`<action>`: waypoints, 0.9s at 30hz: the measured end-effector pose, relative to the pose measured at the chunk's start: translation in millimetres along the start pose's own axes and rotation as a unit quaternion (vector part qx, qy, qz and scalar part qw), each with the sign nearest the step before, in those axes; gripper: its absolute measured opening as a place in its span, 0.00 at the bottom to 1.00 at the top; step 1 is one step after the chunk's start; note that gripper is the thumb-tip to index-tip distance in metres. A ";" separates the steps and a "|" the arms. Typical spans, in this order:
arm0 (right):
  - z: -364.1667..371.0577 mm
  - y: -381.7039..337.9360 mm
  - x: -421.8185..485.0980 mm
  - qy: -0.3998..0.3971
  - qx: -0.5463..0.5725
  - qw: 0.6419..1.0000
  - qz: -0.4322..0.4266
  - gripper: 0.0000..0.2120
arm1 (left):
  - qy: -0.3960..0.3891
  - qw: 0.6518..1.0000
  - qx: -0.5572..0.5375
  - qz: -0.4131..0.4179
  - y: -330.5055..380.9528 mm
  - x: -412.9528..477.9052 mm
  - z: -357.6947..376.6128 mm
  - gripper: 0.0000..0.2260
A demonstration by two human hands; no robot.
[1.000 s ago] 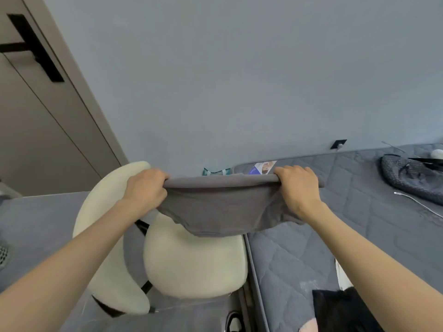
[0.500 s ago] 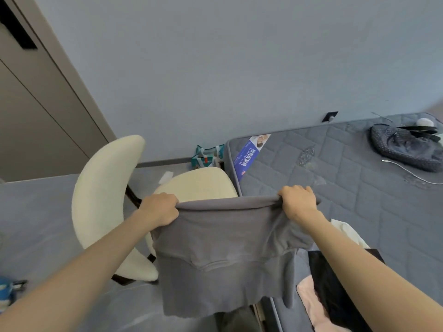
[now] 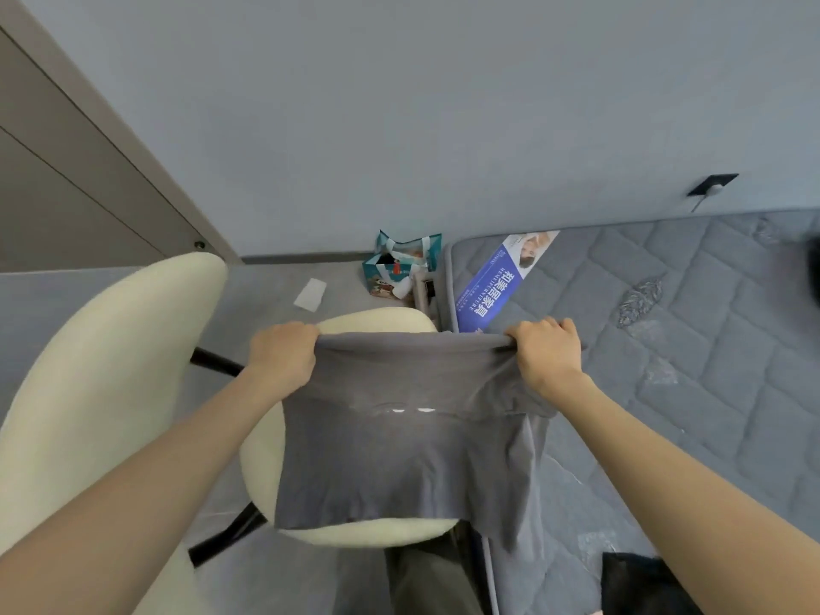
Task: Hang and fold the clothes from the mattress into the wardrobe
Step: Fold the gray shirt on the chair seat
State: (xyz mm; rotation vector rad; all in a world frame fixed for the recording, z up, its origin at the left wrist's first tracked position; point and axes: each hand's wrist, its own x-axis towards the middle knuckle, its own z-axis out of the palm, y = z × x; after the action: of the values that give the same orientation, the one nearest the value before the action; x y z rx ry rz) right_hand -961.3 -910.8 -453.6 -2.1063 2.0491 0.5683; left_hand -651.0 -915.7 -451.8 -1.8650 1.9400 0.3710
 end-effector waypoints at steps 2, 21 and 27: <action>-6.1 -3.8 33.3 0.010 -0.001 1.000 -0.014 0.17 | 0.018 1.000 -0.013 -0.017 -6.2 27.7 -3.0 0.15; 140.2 -52.9 4.4 -0.149 -0.001 0.985 -0.089 0.46 | -0.070 0.993 0.087 0.029 -14.0 48.3 166.6 0.42; 183.4 -72.7 -4.7 -0.101 0.016 0.994 -0.047 0.30 | -0.173 0.984 0.028 -0.039 2.2 43.2 204.3 0.35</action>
State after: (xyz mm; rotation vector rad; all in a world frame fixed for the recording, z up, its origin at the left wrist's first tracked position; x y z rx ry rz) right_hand -919.7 -835.7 -631.3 -2.0219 1.8281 0.6972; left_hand -630.0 -857.7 -651.3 -1.7046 1.6237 0.5689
